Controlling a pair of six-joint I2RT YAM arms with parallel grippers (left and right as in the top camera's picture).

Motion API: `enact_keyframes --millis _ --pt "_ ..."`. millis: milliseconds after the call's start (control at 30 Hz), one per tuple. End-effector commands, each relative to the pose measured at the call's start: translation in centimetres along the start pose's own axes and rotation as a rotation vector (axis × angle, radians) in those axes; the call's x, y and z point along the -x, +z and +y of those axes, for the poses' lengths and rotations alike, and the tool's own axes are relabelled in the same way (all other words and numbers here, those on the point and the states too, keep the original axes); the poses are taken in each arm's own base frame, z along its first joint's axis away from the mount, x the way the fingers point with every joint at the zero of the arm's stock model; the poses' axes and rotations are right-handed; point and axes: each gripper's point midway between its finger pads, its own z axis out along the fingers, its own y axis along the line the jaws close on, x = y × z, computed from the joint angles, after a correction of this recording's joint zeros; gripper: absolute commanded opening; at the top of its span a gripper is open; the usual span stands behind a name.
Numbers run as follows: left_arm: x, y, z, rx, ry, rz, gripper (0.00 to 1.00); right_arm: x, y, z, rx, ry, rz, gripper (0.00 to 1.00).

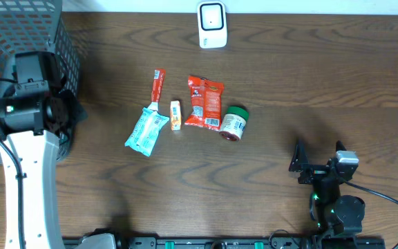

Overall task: Scan the item barcode
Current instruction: 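Reach the left gripper into the grey basket and grasp the 3M gloves pack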

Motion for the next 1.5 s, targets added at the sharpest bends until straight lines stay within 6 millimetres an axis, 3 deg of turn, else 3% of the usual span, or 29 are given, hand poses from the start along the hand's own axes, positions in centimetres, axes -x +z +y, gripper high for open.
enact_keyframes --millis 0,100,167,233,300,367,467,500,533,667,767,833,933,1033,1300,1467 --pt "4.2 -5.4 -2.6 -0.197 -0.006 -0.145 0.07 -0.1 0.0 -0.2 -0.007 -0.011 0.004 0.99" --pt "8.9 -10.2 -1.7 -0.230 -0.054 -0.320 0.08 -0.1 0.0 -0.2 -0.007 -0.011 0.004 0.99" --pt "12.0 -12.7 0.2 -0.216 -0.108 -0.424 0.08 -0.1 0.0 -0.2 -0.007 -0.011 0.005 0.99" --pt "13.9 -13.4 2.4 -0.179 -0.156 -0.471 0.08 -0.1 0.0 -0.2 -0.007 -0.011 0.004 0.99" --pt "15.4 -12.6 5.2 -0.122 -0.209 -0.481 0.09 -0.1 0.0 -0.2 -0.007 -0.011 0.005 0.99" --pt "16.3 -10.8 7.4 -0.067 -0.223 -0.462 0.08 -0.1 0.0 -0.2 -0.007 -0.011 0.005 0.99" --pt "17.3 -6.6 10.9 0.012 -0.243 -0.392 0.22 -0.1 0.0 -0.2 -0.007 -0.011 0.005 0.99" --pt "17.4 -5.1 11.9 0.030 -0.260 -0.361 0.31 -0.1 0.0 -0.2 -0.007 -0.011 0.005 0.99" --pt "17.4 -3.4 12.8 0.047 -0.279 -0.322 0.42 -0.1 0.0 -0.2 -0.007 -0.011 0.004 0.99" --pt "15.4 3.0 14.7 0.084 -0.314 -0.129 0.49 -0.1 0.0 -0.2 -0.007 -0.011 0.005 0.99" --pt "14.4 7.3 14.4 0.062 -0.245 -0.021 0.57 -0.1 0.0 -0.2 -0.007 -0.011 0.005 0.99" --pt "13.3 10.8 12.6 -0.044 -0.119 0.072 0.60 -0.1 0.0 -0.2 -0.007 -0.011 0.005 0.99" --pt "11.7 14.2 10.6 -0.174 -0.026 0.168 0.64 -0.1 0.0 -0.2 -0.007 -0.011 0.005 0.99" --pt "10.4 17.2 10.6 -0.181 -0.034 0.244 0.65 -0.1 0.0 -0.2 -0.007 -0.011 0.005 0.99" --pt "8.2 22.9 11.2 -0.159 -0.040 0.346 0.68 -0.1 0.0 -0.2 -0.007 -0.011 0.004 0.99" --pt "6.9 25.3 11.3 -0.157 -0.039 0.394 0.70 -0.1 0.0 -0.2 -0.007 -0.011 0.005 0.99"
